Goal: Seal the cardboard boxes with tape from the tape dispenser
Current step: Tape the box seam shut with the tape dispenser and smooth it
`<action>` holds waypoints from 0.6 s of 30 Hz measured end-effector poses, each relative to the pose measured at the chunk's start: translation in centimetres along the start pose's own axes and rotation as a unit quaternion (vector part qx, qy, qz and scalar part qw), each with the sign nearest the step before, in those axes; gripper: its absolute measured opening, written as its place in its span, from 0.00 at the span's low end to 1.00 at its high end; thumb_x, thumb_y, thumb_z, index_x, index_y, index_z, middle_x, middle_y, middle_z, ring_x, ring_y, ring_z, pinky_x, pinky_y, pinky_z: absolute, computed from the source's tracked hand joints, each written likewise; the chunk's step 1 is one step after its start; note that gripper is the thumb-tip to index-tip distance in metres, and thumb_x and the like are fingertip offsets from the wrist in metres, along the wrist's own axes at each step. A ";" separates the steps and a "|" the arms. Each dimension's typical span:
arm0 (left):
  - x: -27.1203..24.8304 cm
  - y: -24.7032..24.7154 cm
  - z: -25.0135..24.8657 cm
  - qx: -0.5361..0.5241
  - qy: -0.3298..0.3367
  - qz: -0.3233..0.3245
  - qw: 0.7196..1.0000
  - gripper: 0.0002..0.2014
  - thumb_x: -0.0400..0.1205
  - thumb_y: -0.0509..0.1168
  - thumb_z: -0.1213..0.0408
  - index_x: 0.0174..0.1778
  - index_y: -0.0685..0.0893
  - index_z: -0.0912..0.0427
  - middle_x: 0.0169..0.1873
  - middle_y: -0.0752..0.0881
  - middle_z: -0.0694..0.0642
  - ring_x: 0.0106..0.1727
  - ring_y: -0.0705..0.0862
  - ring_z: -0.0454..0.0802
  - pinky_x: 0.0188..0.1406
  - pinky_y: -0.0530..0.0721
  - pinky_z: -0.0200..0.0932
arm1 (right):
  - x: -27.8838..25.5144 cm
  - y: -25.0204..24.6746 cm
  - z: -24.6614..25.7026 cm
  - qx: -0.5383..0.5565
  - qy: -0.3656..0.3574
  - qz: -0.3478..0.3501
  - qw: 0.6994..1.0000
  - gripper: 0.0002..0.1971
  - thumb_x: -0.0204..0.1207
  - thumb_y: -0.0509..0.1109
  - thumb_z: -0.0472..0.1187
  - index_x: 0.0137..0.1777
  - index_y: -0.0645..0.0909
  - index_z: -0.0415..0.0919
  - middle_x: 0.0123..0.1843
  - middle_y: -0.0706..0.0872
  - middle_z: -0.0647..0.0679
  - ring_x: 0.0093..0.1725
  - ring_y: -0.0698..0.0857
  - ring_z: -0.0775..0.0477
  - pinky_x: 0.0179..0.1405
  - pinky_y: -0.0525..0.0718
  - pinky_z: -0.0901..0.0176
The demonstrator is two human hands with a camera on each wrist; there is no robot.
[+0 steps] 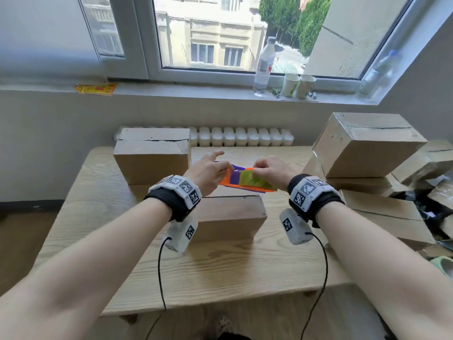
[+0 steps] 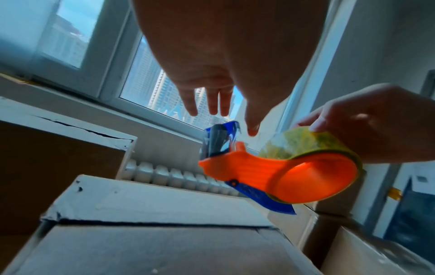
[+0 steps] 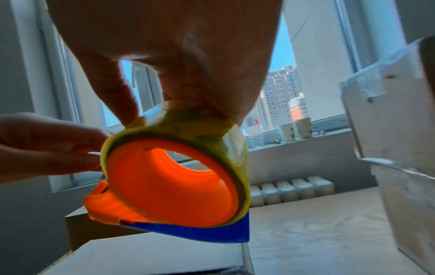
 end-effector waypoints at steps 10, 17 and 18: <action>0.5 -3.0 1.3 -0.043 -0.027 -0.019 0.999 0.04 0.82 0.64 0.65 0.50 0.80 0.61 0.58 0.74 0.55 0.52 0.72 0.47 0.52 0.73 0.41 | 3.2 0.8 2.0 -0.084 -0.042 0.033 0.995 0.08 0.79 0.63 0.40 0.46 0.83 0.39 0.44 0.82 0.44 0.45 0.79 0.45 0.46 0.77 0.54; -0.2 -3.3 2.6 -0.052 -0.094 0.050 0.993 0.15 0.78 0.59 0.75 0.46 0.81 0.48 0.38 0.81 0.49 0.44 0.82 0.50 0.44 0.78 0.42 | 4.0 1.0 1.4 -0.091 -0.045 0.037 0.994 0.08 0.78 0.66 0.43 0.45 0.84 0.40 0.41 0.82 0.47 0.43 0.80 0.48 0.36 0.77 0.59; -0.4 -3.4 2.9 -0.054 -0.099 0.050 0.992 0.18 0.77 0.58 0.77 0.46 0.81 0.46 0.37 0.81 0.47 0.45 0.82 0.50 0.45 0.79 0.42 | 4.1 0.8 1.2 -0.085 -0.046 0.037 0.995 0.07 0.77 0.68 0.44 0.43 0.82 0.42 0.38 0.81 0.49 0.40 0.80 0.49 0.32 0.75 0.61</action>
Point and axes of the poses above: each hand's wrist, its own x-axis towards the middle knuckle, its own y-axis out of the palm, z = x × y, the point moved 9 cm from there along x, towards the middle knuckle
